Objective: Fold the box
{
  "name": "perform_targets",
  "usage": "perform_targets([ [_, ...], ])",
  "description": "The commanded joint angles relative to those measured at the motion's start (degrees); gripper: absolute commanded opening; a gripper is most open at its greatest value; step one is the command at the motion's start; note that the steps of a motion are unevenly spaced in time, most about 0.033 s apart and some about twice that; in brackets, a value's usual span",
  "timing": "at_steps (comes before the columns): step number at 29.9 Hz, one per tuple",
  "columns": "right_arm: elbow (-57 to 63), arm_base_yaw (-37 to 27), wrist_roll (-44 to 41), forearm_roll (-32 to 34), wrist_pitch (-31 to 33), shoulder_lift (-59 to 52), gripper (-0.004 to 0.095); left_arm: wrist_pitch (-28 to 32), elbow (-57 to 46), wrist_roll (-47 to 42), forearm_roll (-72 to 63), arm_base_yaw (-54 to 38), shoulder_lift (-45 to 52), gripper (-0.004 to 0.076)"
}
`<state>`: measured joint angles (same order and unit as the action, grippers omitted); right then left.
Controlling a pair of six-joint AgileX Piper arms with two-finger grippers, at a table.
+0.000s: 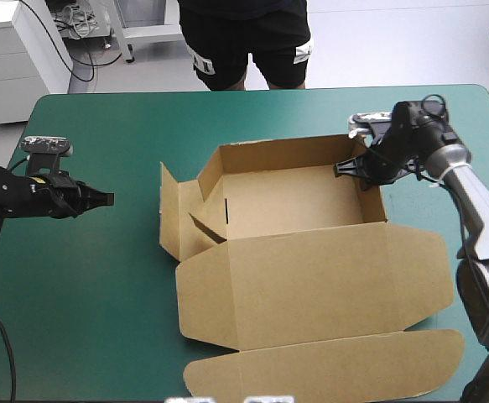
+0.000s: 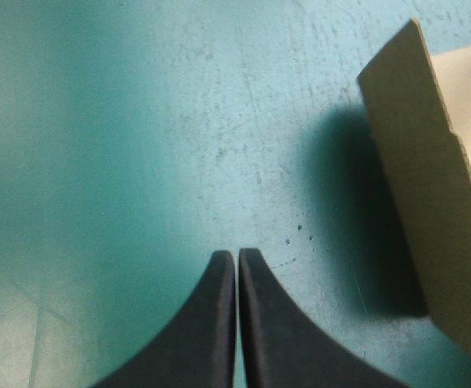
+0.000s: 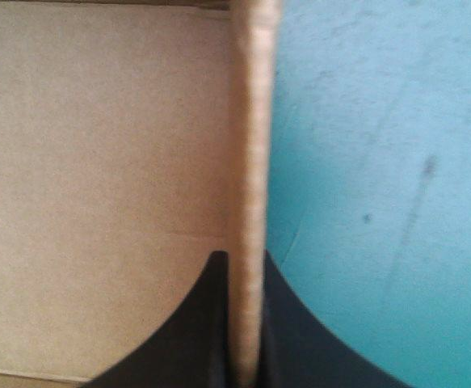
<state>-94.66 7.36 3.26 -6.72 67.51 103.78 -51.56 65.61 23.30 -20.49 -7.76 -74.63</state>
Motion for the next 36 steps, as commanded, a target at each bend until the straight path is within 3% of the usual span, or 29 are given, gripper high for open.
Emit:
perform_targets([
  [1, -1.5, -4.5, 4.3, -7.0, -0.6, -7.9, -0.0021, 2.6, 1.7, -0.4, -1.9, -0.2, 1.4, -0.0005],
  [4, -1.5, -7.4, 6.2, -9.8, -0.6, -11.4, -0.0021, 2.7, 1.7, -0.4, -3.1, -0.2, 1.4, 0.0029],
  [7, -1.5, -9.0, 6.7, -10.1, -0.5, -14.1, -0.0021, 2.7, 1.7, -0.4, -4.4, -0.2, 1.4, 0.0123],
  [14, -1.5, -10.0, 7.6, -12.2, -0.5, -17.4, -0.0022, 2.8, 1.7, -0.4, -10.2, -0.2, 0.2, 0.0591],
  [16, -1.5, -10.0, 7.7, -13.2, -0.5, -18.1, -0.0022, 2.8, 1.7, -0.4, -12.1, -0.2, -0.4, 0.0661],
  [36, -1.5, -10.0, 9.4, -20.4, -0.5, -18.2, -0.002, 0.1, 1.7, 3.4, -30.4, -0.2, -2.2, 0.0652],
])
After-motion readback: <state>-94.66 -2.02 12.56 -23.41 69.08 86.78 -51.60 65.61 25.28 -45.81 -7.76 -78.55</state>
